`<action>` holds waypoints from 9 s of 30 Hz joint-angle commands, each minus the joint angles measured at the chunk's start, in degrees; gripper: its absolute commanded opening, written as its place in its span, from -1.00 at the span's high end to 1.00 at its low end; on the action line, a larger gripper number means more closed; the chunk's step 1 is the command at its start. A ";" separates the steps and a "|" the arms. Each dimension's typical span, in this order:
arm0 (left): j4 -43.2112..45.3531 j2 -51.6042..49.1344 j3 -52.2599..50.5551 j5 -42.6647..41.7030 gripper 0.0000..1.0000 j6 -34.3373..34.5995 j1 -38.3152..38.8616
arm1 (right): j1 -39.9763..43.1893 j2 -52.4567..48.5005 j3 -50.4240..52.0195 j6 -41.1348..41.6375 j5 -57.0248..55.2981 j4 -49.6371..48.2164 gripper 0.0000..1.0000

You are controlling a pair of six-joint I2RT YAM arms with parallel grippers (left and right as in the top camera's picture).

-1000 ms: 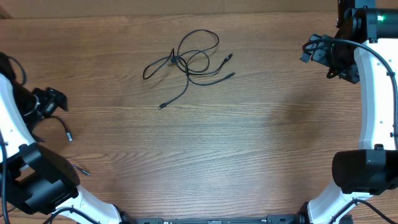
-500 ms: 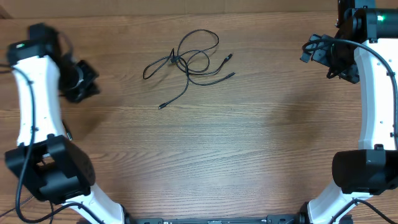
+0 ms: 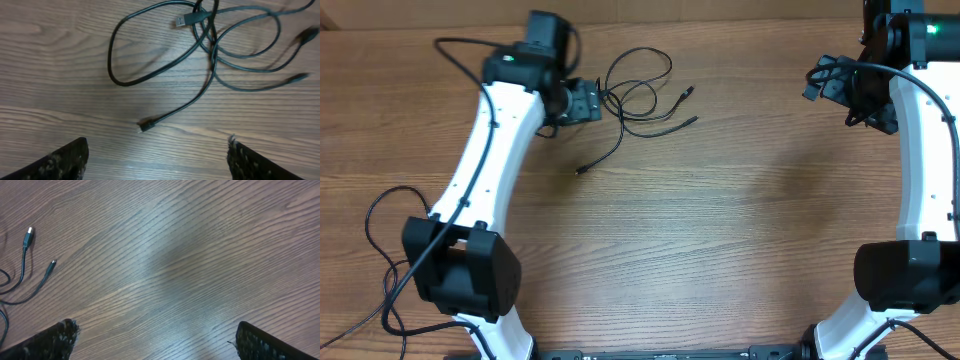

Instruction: Untangle cables

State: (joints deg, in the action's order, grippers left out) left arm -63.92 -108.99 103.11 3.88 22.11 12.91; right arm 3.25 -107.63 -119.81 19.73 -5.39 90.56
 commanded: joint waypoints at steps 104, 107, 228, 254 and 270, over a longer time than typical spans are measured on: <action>41.97 -0.07 -5.20 -51.49 -1.00 12.92 -37.86 | -0.02 0.11 -0.15 0.44 -0.57 -0.26 -1.00; 32.15 -0.07 0.17 -40.04 -1.00 4.07 -32.65 | -0.02 0.11 -0.15 0.44 -0.57 -0.26 -1.00; -3.85 -1.38 27.85 8.44 -0.82 -2.80 -28.00 | -0.02 0.11 -0.15 0.44 -0.57 -0.28 -1.00; -7.13 -1.38 2.99 -22.77 -0.11 -2.73 -9.53 | -0.02 0.11 -0.15 0.44 -0.57 -0.28 -1.00; 2.89 -7.87 -0.37 -4.85 -0.47 7.54 12.04 | -0.02 0.11 -0.15 0.44 -0.57 -0.28 -1.00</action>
State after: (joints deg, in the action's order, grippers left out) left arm -62.37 -113.30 103.20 -6.94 27.31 22.13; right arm 3.25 -107.63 -119.81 19.73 -5.39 90.56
